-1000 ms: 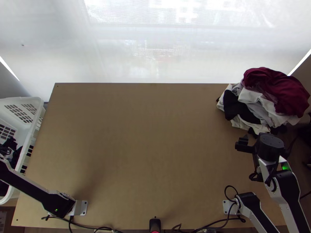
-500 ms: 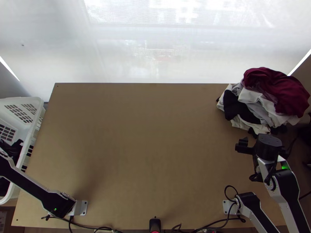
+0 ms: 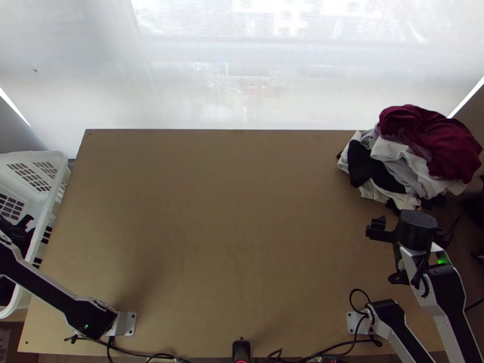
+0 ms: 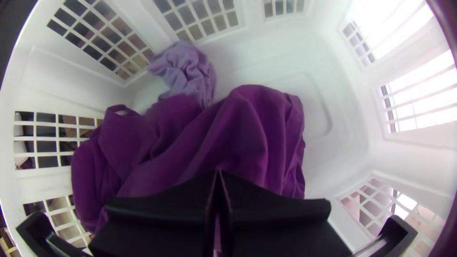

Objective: Fold the t-shirt

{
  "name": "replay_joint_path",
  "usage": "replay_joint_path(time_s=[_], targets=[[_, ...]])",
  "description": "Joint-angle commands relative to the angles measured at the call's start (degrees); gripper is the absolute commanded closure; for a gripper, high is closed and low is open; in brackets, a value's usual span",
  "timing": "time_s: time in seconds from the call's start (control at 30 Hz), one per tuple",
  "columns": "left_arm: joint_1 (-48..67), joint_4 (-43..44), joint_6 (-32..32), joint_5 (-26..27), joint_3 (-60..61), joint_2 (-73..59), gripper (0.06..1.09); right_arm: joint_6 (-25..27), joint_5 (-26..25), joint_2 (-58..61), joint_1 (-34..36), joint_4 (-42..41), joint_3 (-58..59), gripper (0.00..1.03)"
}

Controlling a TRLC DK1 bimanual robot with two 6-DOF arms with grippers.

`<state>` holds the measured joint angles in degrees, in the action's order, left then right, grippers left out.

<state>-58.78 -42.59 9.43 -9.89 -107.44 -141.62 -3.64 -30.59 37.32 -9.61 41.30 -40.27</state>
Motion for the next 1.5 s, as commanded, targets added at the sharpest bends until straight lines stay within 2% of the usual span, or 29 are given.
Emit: replay_joint_path(time_s=[0.0, 0.27, 0.47, 0.73, 0.83, 1.2, 1.33, 1.47], targets=[[-0.37, -2.41, 0.41, 3.30, -0.05, 8.29, 1.05, -0.14, 0.00, -0.06, 0.03, 0.19, 0.28, 0.05], [-0.19, -5.66, 1.91, 10.94, -2.60, 21.21, 1.05, -0.58, 0.00, -0.14, -0.15, -0.34, 1.51, 0.05], [0.25, -7.33, 2.61, 18.94, -5.85, 30.44, 1.05, -0.67, 0.09, -0.14, -0.85, -0.78, 1.51, 0.05], [1.66, -11.55, 3.22, 25.36, -19.12, 38.00, 1.05, -0.84, 0.09, -1.20, -1.12, -1.04, 1.69, 0.05], [2.89, -10.23, 3.14, 25.89, -23.43, 41.25, 1.05, -1.46, 0.09, -1.99, -1.12, -0.96, 1.78, 0.05], [14.31, 3.56, 1.03, 26.15, -22.64, 56.72, 1.05, -1.55, 0.09, -6.38, -0.76, -0.52, 3.71, 0.05], [23.19, 6.99, 0.15, 26.15, -22.64, 60.41, 1.05, -1.55, 0.00, -8.05, -0.59, 0.01, 4.68, 0.05], [37.25, 6.99, -0.91, 26.15, -19.83, 63.49, 1.05, -1.55, 0.09, -8.32, -0.59, 0.01, 4.76, 0.05]])
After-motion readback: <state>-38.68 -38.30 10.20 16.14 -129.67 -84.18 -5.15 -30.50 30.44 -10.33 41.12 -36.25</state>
